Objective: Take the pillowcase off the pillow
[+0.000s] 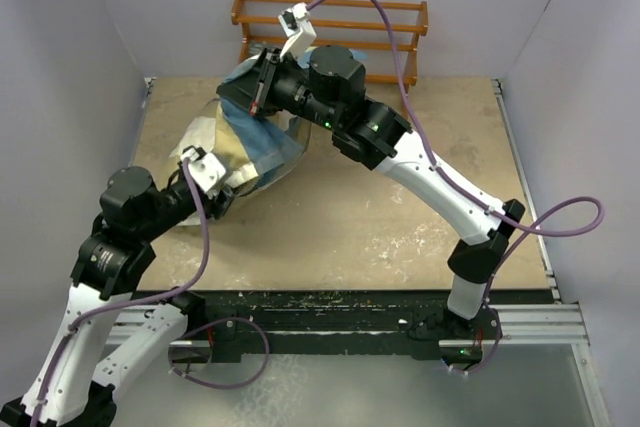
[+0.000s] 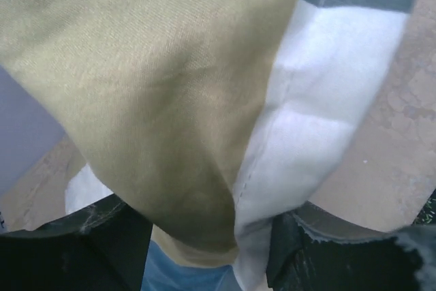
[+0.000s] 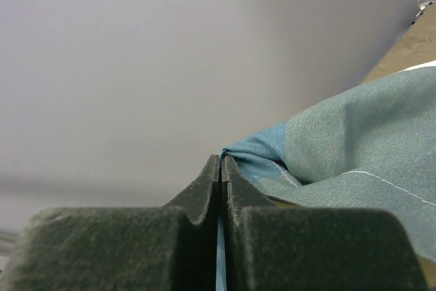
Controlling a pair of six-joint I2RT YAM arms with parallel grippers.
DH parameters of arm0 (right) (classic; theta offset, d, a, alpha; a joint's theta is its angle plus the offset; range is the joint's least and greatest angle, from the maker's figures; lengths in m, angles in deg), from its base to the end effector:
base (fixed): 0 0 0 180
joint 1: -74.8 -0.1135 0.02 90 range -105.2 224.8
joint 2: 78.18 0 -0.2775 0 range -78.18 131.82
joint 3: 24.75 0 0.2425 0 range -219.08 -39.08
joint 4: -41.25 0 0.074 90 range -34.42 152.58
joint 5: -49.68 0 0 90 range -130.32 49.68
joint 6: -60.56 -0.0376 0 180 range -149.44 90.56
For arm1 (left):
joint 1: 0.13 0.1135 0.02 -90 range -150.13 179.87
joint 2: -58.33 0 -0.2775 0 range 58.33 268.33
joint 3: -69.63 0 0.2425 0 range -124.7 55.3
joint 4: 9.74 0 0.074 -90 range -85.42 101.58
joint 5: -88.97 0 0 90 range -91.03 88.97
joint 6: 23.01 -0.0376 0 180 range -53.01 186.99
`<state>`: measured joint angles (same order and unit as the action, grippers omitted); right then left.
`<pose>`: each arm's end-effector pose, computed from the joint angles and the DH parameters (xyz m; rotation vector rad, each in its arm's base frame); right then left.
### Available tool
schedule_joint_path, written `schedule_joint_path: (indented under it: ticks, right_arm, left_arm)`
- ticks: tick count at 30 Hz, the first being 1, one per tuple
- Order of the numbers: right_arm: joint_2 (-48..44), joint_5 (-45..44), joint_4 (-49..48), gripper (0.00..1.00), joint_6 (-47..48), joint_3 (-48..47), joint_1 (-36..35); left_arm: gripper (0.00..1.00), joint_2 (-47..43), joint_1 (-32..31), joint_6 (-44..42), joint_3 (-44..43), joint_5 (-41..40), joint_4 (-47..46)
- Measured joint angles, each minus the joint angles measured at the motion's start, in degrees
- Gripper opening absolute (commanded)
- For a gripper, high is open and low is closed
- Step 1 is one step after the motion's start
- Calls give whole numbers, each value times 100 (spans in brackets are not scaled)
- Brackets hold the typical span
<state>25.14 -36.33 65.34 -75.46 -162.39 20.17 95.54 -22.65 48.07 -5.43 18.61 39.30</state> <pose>0.2259 0.3228 0.5401 -0.1830 1.5594 1.4798 0.0855 -0.0491 0.4089 0.8519 1.5487 -0.3479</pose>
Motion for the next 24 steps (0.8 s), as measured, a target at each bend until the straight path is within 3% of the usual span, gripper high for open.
schedule_joint_path:
  ticks: [2, 3, 4, 6, 10, 12, 17, 21, 24]
  right_arm:
    - [-17, -2, -9, 0, 33, 7, -26]
    - [-31, -2, -11, 0, 61, 22, -24]
    - [-52, -4, -15, 0, 81, 50, -20]
    - [-149, -9, -4, 0, 160, 175, -17]
    - [-664, -289, 151, 38, 601, 625, -13]
    - [-960, -490, 225, 49, 879, 981, 22]
    - [-2828, -610, 258, 75, 1300, 2277, 870]
    - [-4048, -603, 345, 82, 1641, 3235, 1626]
    - [-4555, -551, 459, 85, 1904, 3663, 1683]
  left_arm:
    - [17, 98, 0, 184, -2, -144, -79]
    - [5, 160, 0, 278, -7, -210, -105]
    - [0, 232, 0, 374, -24, -271, -131]
    - [0, 407, 0, 457, -111, -389, -201]
    - [0, 868, 0, 452, -584, -275, -247]
    - [0, 1263, 0, 428, -1086, -48, -240]
    - [0, 2524, 0, 249, -2708, 870, -116]
    - [0, 3115, -2, 223, -3534, 1471, -109]
    - [0, 3311, -7, 227, -3939, 1674, -118]
